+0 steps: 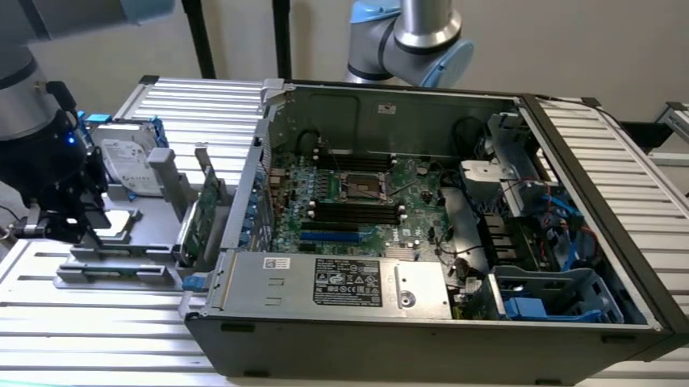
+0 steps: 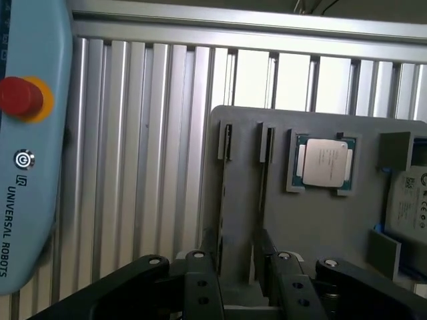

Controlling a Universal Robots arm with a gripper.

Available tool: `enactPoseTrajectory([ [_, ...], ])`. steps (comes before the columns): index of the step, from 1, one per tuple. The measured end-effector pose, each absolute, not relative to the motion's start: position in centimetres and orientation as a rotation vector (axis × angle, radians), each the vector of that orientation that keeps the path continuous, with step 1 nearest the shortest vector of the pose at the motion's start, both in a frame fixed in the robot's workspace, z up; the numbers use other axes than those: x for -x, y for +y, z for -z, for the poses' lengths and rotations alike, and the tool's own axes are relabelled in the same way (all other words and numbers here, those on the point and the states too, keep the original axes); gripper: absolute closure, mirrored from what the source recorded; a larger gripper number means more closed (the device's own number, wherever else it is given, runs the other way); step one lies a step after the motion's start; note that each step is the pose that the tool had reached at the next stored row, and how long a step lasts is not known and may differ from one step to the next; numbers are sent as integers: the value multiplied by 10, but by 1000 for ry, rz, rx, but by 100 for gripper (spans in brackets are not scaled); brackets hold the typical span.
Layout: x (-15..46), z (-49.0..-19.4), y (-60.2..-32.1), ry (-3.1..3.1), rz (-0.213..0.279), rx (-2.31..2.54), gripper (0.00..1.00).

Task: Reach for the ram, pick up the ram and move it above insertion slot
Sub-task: 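Pick up the ram and move it above insertion slot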

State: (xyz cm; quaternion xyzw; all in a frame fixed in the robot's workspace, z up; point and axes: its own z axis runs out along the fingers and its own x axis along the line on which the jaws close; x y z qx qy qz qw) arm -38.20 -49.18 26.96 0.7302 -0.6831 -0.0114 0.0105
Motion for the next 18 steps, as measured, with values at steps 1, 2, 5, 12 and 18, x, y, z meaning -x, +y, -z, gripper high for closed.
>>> enactPoseTrajectory([
  [1, 382, -268, -492, -2132, 36, -2279, 64],
  [2, 382, -266, -492, -2132, 36, -2279, 64],
  [5, 382, -261, -493, -2132, 36, -2279, 64],
  [12, 382, -248, -496, -2132, 36, -2278, 64],
  [18, 382, -237, -498, -2133, 36, -2277, 64],
])
